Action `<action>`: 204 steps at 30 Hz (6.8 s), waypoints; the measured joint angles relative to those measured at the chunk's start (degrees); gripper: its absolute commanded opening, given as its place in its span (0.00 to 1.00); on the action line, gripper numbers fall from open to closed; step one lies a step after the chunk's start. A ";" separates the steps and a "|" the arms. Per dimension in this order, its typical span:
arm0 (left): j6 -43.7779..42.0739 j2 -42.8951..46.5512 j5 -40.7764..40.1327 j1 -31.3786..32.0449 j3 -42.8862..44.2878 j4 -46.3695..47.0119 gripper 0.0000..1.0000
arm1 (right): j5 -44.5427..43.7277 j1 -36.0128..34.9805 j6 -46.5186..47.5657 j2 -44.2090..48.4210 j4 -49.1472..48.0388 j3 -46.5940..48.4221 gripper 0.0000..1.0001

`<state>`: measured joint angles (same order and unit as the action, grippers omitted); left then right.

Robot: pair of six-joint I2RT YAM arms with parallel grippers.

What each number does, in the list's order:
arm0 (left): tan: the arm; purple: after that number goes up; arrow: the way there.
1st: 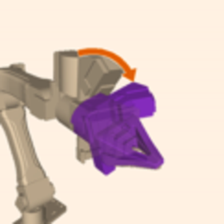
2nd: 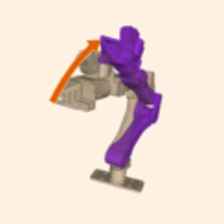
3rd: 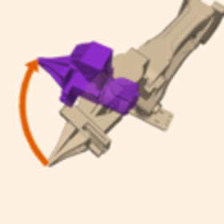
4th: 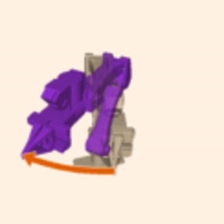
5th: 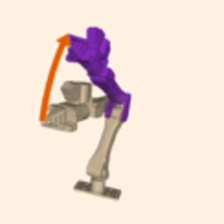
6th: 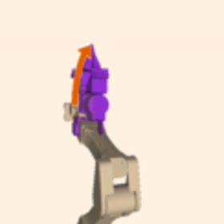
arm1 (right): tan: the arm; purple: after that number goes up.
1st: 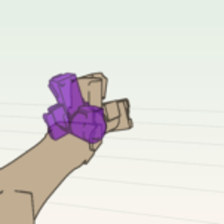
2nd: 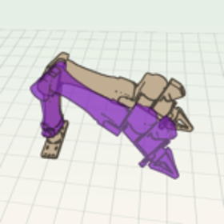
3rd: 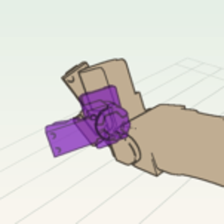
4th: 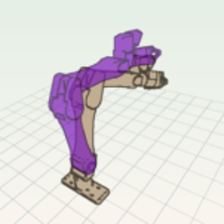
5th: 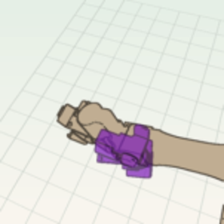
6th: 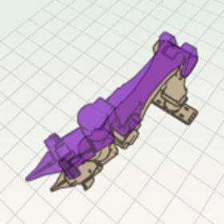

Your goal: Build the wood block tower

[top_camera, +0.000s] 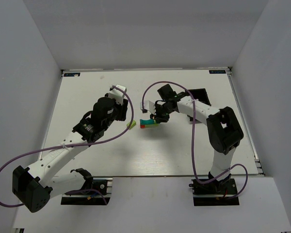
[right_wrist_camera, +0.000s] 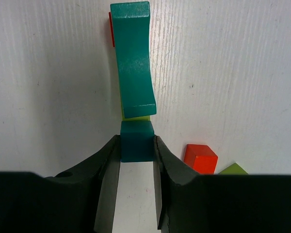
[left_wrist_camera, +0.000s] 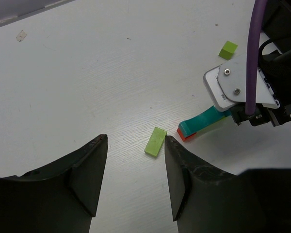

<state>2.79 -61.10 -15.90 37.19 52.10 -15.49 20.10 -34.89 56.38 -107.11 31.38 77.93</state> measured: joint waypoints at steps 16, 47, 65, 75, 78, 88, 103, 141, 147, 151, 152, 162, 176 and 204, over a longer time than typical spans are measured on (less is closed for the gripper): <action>0.00 0.02 0.00 0.00 0.00 0.00 0.61 | -0.02 0.00 0.00 -0.15 -1.29 0.17 0.08; 0.00 0.02 0.00 0.00 0.00 0.00 0.61 | 0.02 -0.11 0.00 -1.31 -1.66 0.31 0.09; 0.00 0.00 0.00 0.00 0.00 0.00 0.61 | 0.48 -0.11 0.02 -1.33 -1.99 0.31 0.10; 0.00 0.02 0.00 -0.02 0.00 0.00 0.61 | 0.90 -0.15 0.26 -1.33 -1.99 0.31 0.10; 0.00 0.02 0.00 0.00 0.00 0.00 0.61 | 0.92 -0.15 0.44 -1.33 -1.97 0.31 0.10; 0.00 0.02 0.00 0.00 0.00 0.00 0.61 | 1.09 -0.15 0.87 -1.33 -1.92 0.31 0.10; 0.00 0.00 0.00 0.00 0.00 0.00 0.61 | 1.16 -0.15 1.05 -1.40 -1.53 0.31 0.10; 0.00 0.02 0.00 -0.02 0.00 0.00 0.61 | 1.03 -0.46 1.16 -1.40 -1.49 0.31 0.90; 0.00 0.02 -0.02 0.00 0.00 0.00 0.61 | 0.81 -0.37 1.33 -1.36 -1.38 0.28 0.90; 0.00 0.02 -0.11 0.00 0.00 0.00 0.62 | -1.07 -0.02 1.97 -0.15 -1.36 -0.72 0.90; 0.00 0.02 -0.15 0.00 0.00 0.00 0.62 | -1.95 0.26 2.19 0.70 -1.40 -1.38 0.90; 0.22 -3.30 0.22 -0.04 0.00 0.26 0.01 | -0.63 13.86 -1.77 15.80 -7.04 -7.56 0.70; 0.00 -15.85 0.28 -0.07 3.85 -6.95 0.66 | 17.64 16.74 16.92 -1.44 3.34 -0.63 0.53; 0.02 -17.27 1.97 -0.07 5.09 -8.94 0.67 | 8.26 11.08 11.04 -14.80 4.74 14.64 0.59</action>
<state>2.81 -78.37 -13.93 37.12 57.19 -24.43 28.36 -23.81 67.42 -121.91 36.12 92.58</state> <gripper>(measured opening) 0.668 0.591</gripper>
